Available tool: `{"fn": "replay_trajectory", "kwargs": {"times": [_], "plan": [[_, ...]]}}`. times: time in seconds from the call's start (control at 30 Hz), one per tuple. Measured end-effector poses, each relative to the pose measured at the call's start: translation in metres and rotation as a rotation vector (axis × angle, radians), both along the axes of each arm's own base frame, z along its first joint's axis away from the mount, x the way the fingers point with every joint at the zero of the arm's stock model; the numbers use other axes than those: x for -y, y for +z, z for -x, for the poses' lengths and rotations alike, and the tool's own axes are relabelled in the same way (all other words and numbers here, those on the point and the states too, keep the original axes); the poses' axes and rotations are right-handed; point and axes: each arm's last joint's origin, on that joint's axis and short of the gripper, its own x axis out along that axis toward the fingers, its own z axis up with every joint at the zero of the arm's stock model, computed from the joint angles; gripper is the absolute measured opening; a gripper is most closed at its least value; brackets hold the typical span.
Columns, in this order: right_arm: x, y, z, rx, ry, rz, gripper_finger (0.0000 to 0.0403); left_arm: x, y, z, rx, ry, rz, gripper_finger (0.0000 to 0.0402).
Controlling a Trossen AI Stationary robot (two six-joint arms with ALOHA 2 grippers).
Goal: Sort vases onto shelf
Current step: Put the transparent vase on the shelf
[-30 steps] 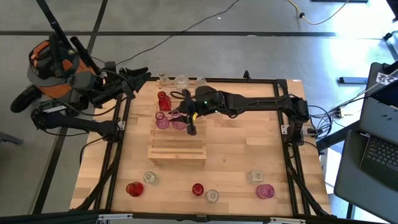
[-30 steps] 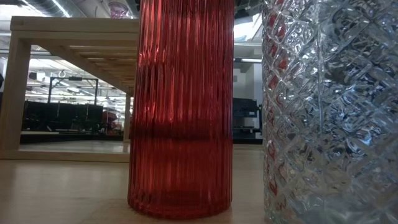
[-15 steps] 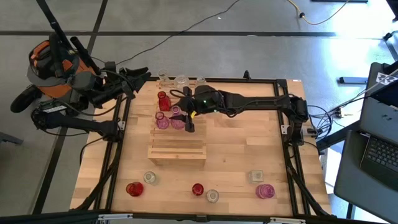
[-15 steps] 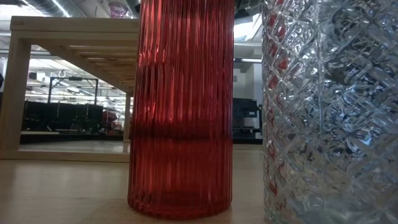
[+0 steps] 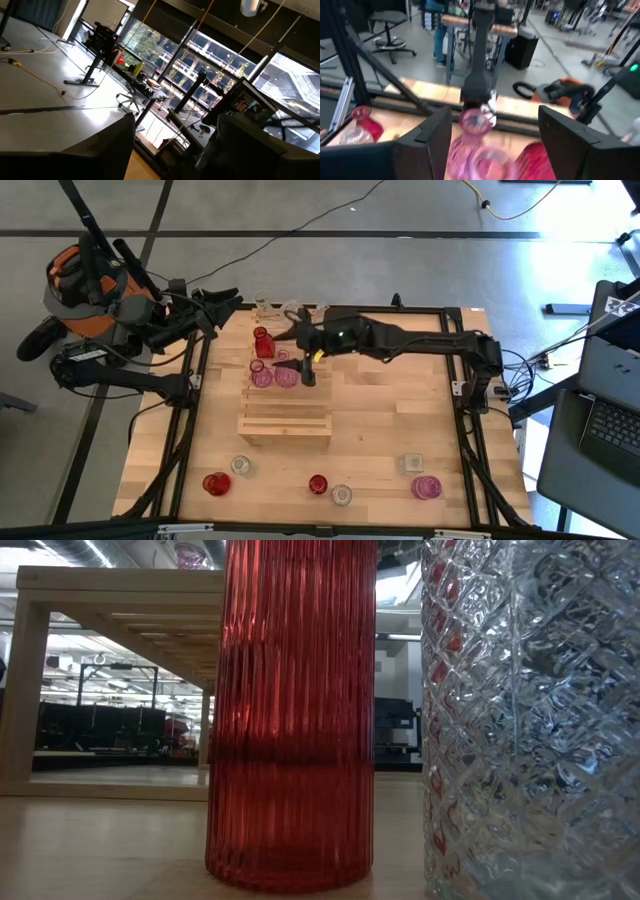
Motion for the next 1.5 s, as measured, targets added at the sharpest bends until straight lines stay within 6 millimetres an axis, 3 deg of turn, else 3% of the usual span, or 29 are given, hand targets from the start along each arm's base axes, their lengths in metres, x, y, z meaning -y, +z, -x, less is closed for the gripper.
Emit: {"fn": "replay_trajectory", "kwargs": {"times": [0.13,0.27,0.5,0.7,0.87,1.0,1.3,1.5], "plan": [[-0.001,0.033,0.011,0.055,0.04,0.037,0.0245,0.0,0.0,0.0,-0.001,0.0,0.0,0.0275],[-0.013,0.053,0.032,-0.01,0.264,0.065,0.0246,0.0,0.0,0.0,0.0,0.0,0.0,0.0275],[-0.06,0.026,0.086,-0.581,0.443,0.067,0.0246,0.0,0.0,0.0,0.0,0.0,0.0,0.0275],[-0.11,0.019,0.114,-0.745,0.476,0.134,0.0246,0.0,0.0,0.0,0.0,0.0,0.0,0.0275],[-0.15,-0.004,0.124,-0.819,0.502,0.07,0.0246,0.0,0.0,0.0,0.0,0.0,0.0,0.0275],[-0.171,-0.031,0.124,-0.784,0.505,-0.015,0.0246,0.0,0.0,0.0,0.0,0.0,0.0,0.0275],[-0.19,-0.11,0.136,-0.605,0.494,-0.359,0.0246,0.0,0.0,0.0,0.0,0.0,0.0,0.0275],[-0.201,-0.154,0.156,-0.583,0.414,-0.421,0.0246,0.0,0.0,0.0,0.0,0.0,0.0,0.0275]]}}
